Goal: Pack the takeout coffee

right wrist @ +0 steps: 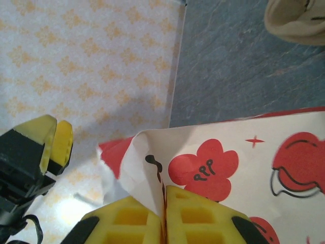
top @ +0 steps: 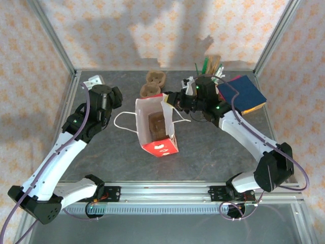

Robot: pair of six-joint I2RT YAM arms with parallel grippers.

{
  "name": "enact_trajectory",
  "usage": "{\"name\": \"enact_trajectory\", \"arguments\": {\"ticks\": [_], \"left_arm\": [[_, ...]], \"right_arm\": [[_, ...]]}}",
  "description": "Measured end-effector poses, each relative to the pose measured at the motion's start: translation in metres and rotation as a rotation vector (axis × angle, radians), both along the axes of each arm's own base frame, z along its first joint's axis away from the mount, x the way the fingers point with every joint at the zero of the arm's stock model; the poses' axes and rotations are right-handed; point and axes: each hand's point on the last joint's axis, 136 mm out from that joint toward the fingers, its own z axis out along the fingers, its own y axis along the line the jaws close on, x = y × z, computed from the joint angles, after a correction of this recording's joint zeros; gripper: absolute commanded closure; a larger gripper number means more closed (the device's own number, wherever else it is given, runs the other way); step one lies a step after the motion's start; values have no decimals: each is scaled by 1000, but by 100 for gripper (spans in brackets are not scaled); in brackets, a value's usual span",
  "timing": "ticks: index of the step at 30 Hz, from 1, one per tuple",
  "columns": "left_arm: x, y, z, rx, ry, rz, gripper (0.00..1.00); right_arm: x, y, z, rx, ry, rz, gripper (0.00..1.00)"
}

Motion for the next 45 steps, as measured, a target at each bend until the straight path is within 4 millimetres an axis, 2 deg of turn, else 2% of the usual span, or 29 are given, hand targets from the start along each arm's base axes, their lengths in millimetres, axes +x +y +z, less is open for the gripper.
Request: {"name": "enact_trajectory", "arguments": {"ticks": [5, 12, 18, 23, 27, 29, 31, 32, 36, 39, 45], "left_arm": [[0, 1, -2, 2, 4, 1, 45], [1, 1, -5, -1, 7, 2, 45], [2, -2, -7, -8, 10, -12, 45], [2, -2, -6, -8, 8, -12, 44], [0, -1, -3, -4, 0, -15, 42], [-2, 0, 0, -1, -8, -18, 42], [-4, 2, 3, 5, -17, -19, 42], [-5, 2, 4, 4, -22, -20, 41], [-6, 5, 6, 13, -42, -20, 40], [-4, 4, 0, 23, -44, -24, 40], [2, 1, -13, 50, -23, -36, 37]], "right_arm": [[18, -11, -3, -40, 5, -40, 89], [38, -29, -26, -88, 44, -82, 83], [43, -34, -33, -128, 48, -86, 56], [55, -53, -17, -172, -6, -126, 43], [66, -89, -12, -238, -38, -220, 32], [65, -111, -5, -276, -56, -276, 23], [61, -136, 7, -316, -96, -343, 8], [60, -147, 13, -339, -120, -368, 5], [52, -213, 24, -448, -148, -531, 4], [47, -256, 14, -536, -99, -630, 3], [30, -286, -26, -681, 26, -689, 1]]}}
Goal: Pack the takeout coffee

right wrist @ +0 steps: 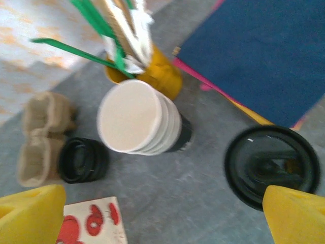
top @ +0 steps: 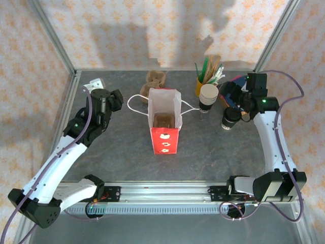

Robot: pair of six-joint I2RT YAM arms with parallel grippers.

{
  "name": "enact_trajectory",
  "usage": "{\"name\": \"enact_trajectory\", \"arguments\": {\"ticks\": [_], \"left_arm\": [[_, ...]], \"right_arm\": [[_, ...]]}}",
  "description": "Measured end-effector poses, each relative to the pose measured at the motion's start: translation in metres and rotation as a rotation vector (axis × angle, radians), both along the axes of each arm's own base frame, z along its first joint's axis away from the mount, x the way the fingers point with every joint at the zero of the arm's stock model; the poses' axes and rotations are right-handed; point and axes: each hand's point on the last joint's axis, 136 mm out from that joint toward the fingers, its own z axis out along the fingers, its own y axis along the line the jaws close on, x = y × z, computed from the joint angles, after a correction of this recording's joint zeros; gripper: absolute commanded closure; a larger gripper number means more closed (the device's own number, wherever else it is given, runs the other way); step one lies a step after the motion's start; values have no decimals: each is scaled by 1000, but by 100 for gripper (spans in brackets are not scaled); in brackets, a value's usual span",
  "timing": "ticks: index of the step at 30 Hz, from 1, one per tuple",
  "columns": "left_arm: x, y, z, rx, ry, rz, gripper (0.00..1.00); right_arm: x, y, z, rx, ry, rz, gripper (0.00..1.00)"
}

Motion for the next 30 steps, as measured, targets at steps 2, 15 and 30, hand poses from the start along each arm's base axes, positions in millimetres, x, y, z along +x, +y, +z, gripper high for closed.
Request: {"name": "enact_trajectory", "arguments": {"ticks": [2, 15, 30], "left_arm": [[4, -2, -3, 7, 7, -5, 37], [18, -14, -27, 37, 39, -58, 35], [18, -11, -31, 56, 48, -64, 33]], "right_arm": [[-6, -6, -14, -33, 51, -18, 2], [-18, -34, -78, -147, 313, -48, 7], [-9, -45, -126, -162, 457, -8, 19]]}}
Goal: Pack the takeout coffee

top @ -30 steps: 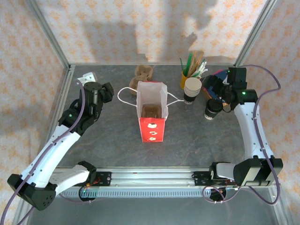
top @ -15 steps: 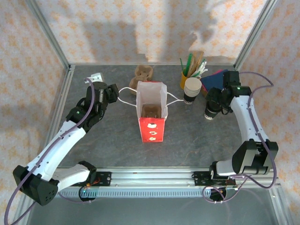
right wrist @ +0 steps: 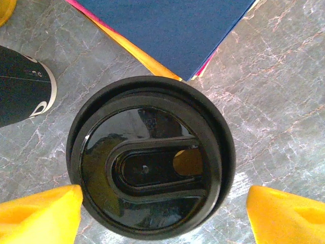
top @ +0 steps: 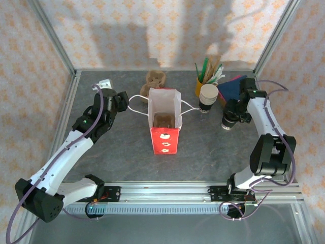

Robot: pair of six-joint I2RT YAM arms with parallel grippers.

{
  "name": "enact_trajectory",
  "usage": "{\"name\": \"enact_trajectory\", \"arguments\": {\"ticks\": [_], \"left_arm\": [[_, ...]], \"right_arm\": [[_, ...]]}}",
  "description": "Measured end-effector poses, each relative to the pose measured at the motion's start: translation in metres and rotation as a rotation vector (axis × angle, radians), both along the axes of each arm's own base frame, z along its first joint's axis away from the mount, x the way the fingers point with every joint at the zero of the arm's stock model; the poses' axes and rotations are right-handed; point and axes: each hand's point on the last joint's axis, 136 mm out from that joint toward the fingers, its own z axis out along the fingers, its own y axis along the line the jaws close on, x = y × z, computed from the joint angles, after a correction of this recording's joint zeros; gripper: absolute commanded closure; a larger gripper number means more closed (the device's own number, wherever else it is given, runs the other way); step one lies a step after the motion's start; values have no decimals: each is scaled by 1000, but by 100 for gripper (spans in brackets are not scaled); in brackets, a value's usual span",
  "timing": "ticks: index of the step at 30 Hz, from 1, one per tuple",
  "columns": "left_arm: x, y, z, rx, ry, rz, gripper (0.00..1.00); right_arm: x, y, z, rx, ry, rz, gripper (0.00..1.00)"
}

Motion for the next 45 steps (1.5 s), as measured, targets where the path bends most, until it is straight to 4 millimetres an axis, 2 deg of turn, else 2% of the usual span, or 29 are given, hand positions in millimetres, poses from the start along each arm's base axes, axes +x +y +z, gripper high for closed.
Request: {"name": "enact_trajectory", "arguments": {"ticks": [6, 14, 22, 29, 45], "left_arm": [[0, 2, 0, 1, 0, 3, 33], [0, 2, 0, 0, 3, 3, 33], [-1, 2, -1, 2, 7, 2, 33], [-1, 2, -1, 2, 7, 3, 33], [2, 0, -6, 4, 19, -1, 33]], "right_arm": [[4, 3, 2, 12, -12, 17, 21], [5, 3, 4, 12, -17, 20, 16], [9, 3, -2, 14, -1, 20, 21], [14, 4, -5, 21, 8, 35, 30], [21, 5, -7, 28, 18, 44, 24]]}}
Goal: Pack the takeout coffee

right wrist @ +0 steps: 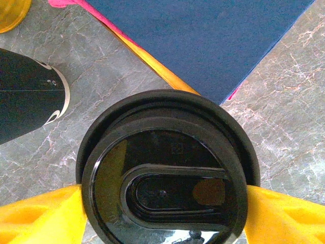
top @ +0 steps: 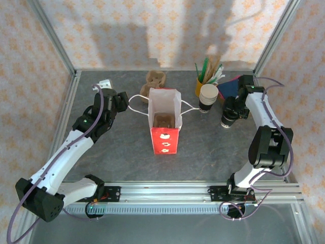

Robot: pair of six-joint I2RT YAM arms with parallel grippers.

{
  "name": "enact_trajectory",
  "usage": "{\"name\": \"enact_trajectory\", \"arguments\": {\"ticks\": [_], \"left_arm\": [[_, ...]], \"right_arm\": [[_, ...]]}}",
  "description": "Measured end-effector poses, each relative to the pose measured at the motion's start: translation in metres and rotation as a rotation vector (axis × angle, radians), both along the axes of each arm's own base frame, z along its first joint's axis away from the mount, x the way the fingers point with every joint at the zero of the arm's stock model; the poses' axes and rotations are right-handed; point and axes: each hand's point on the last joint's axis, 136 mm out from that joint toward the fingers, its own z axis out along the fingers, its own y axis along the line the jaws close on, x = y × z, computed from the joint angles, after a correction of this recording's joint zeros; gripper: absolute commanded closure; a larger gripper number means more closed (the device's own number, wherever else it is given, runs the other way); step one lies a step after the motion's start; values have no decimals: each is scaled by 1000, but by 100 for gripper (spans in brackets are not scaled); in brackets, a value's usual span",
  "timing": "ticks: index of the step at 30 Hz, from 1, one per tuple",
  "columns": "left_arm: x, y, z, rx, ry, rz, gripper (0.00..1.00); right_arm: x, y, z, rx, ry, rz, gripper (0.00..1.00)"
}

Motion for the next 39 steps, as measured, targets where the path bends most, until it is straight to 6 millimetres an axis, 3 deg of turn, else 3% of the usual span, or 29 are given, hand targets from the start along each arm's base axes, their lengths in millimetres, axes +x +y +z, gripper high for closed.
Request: {"name": "enact_trajectory", "arguments": {"ticks": [16, 24, 29, 39], "left_arm": [[2, -5, -5, -5, 17, -19, 33], [5, -6, -11, 0, 33, -21, 34], [6, -7, -13, 2, 41, -22, 34], [6, -7, -13, 2, 41, -22, 34]], "right_arm": [[1, -4, -4, -19, 26, -6, 23], [4, -4, -4, -18, 40, 2, 33], [6, -2, -3, -12, 38, 4, 33], [6, 24, -3, -46, 43, 78, 33]]}}
